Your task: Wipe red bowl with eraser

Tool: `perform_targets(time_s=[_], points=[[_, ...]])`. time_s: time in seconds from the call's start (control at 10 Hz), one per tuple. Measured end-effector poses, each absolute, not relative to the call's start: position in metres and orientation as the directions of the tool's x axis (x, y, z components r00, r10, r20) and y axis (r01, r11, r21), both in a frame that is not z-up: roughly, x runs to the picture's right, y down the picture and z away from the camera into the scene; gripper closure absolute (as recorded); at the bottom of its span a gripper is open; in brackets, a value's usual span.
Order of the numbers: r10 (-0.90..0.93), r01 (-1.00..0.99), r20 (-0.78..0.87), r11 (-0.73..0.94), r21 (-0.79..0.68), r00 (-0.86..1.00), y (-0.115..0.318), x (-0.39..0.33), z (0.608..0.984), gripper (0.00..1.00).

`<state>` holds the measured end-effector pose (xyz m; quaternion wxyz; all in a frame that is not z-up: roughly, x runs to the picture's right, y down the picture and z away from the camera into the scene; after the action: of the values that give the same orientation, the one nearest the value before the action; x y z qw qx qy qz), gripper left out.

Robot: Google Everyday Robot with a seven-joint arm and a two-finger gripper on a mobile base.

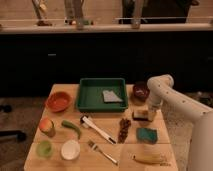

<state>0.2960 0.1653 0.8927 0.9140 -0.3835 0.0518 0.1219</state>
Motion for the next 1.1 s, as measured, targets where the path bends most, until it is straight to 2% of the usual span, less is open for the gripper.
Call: perform_targets(time_s=[0.2,0.3,1.1], points=[[0.203,-0.266,-0.174,0.678,-0.685,0.964,0.161,0.297,0.889,0.83],[0.223,-0.274,-0.164,0.681,-0.679,0.961,0.157,0.299,0.886,0.86],[0.376,-0.328,-0.057,0.716,-0.617,0.925,0.117,0.317,0.846,0.86]])
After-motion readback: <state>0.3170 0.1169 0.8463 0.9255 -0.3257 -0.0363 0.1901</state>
